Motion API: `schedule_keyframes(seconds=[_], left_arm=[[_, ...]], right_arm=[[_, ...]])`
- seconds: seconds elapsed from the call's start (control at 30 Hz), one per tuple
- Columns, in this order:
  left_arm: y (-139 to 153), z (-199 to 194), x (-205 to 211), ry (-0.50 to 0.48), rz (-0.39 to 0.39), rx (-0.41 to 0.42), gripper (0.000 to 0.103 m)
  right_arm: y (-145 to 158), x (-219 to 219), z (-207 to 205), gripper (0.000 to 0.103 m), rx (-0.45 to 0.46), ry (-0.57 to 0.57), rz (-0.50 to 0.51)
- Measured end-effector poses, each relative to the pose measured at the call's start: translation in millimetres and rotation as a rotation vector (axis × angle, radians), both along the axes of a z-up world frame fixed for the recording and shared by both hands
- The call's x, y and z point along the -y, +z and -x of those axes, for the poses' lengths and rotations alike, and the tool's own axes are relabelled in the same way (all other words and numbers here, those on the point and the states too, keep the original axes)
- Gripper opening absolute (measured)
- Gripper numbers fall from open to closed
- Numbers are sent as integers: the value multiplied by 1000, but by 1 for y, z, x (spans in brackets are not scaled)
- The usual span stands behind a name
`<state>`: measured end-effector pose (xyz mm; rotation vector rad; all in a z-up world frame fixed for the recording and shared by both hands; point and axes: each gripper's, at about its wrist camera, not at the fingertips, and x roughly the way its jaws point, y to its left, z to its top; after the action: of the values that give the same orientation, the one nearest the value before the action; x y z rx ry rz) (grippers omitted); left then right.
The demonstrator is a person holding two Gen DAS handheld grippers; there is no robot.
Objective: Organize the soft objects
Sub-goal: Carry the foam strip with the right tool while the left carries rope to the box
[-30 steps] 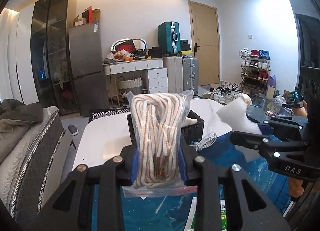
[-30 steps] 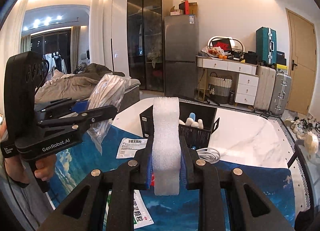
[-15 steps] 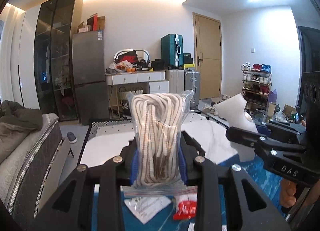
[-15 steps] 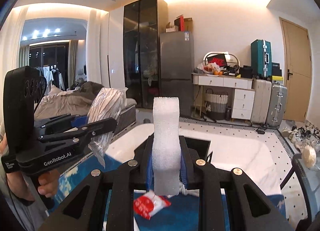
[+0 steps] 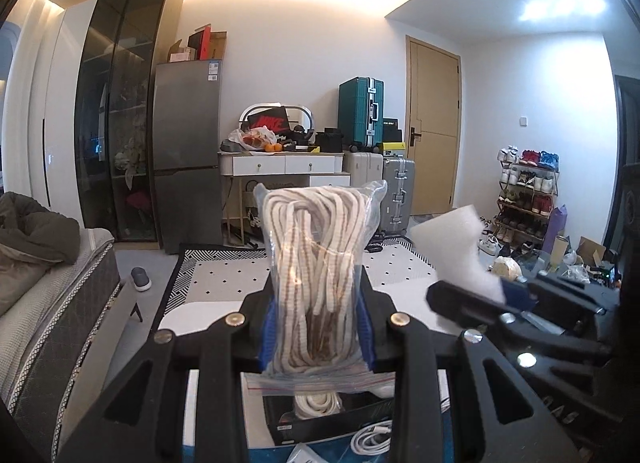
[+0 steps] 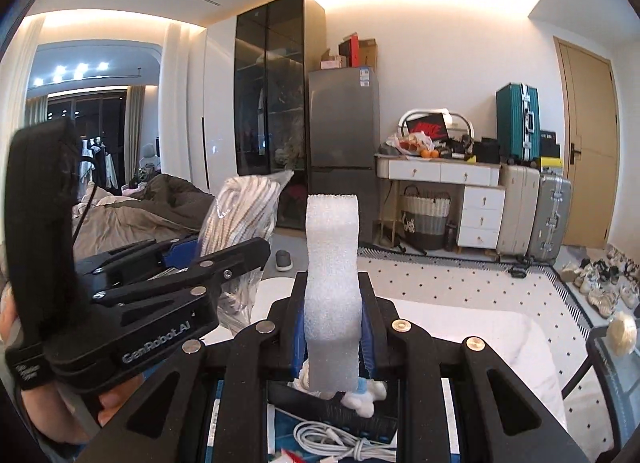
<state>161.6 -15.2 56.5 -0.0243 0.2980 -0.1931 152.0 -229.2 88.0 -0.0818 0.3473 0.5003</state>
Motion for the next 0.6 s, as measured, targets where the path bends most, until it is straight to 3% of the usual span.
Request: schedule_keyframes(seconds=[0.1,0.23,0.4,0.6], left_arm=[[-4,-8,2,-3,5,-21,32],[-19,-36,2,6,-9,-114,32],[-50,-87,5,13,-21,-373,32],[-78,-104,21,11,-54,-484,32]], right_arm=[[-5,-4,-22,22,-44,-10,8],[-20,-8,-61,22,-151,-27,34],[-50,-17,-111,22,-370,-50,119],[-87,-15,-141,22,-512,-53,154]])
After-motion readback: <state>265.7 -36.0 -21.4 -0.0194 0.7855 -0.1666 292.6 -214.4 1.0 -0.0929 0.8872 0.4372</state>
